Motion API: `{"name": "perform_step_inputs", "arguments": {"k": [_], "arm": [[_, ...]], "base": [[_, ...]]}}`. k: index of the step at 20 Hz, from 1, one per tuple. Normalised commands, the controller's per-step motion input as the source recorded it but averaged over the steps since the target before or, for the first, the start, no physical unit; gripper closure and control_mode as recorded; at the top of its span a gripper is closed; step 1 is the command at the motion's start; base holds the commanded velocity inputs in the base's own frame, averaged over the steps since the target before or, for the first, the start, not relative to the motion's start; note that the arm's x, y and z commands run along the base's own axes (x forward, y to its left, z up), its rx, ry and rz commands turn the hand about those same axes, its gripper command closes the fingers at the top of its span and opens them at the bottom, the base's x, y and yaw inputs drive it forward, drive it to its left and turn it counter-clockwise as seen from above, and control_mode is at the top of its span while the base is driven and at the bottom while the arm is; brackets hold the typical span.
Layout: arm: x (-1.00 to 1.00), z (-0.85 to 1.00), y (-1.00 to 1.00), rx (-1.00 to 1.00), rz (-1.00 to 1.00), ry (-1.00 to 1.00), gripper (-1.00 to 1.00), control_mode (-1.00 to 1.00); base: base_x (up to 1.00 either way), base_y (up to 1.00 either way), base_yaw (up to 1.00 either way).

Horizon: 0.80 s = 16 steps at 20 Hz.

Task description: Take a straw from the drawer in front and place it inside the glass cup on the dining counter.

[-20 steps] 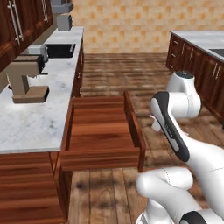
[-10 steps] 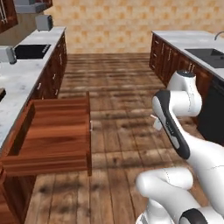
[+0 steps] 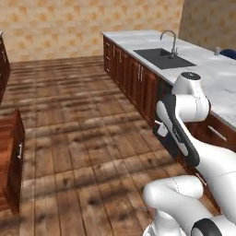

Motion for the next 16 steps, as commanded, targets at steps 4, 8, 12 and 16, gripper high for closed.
{"name": "perform_step_inputs", "arguments": {"k": [4,8,12,16], "arm": [[0.0,0.0,0.0,0.0,0.0,0.0,1.0,1.0],[0.0,0.0,0.0,0.0,0.0,0.0,1.0,1.0],[0.0,0.0,0.0,0.0,0.0,0.0,1.0,1.0],[0.0,0.0,0.0,0.0,0.0,0.0,1.0,1.0]], "base": [[0.0,-0.88,-0.63],[-0.09,-0.86,-0.61],[-0.28,-0.83,-0.59],[-0.23,-0.99,-0.47]]}}
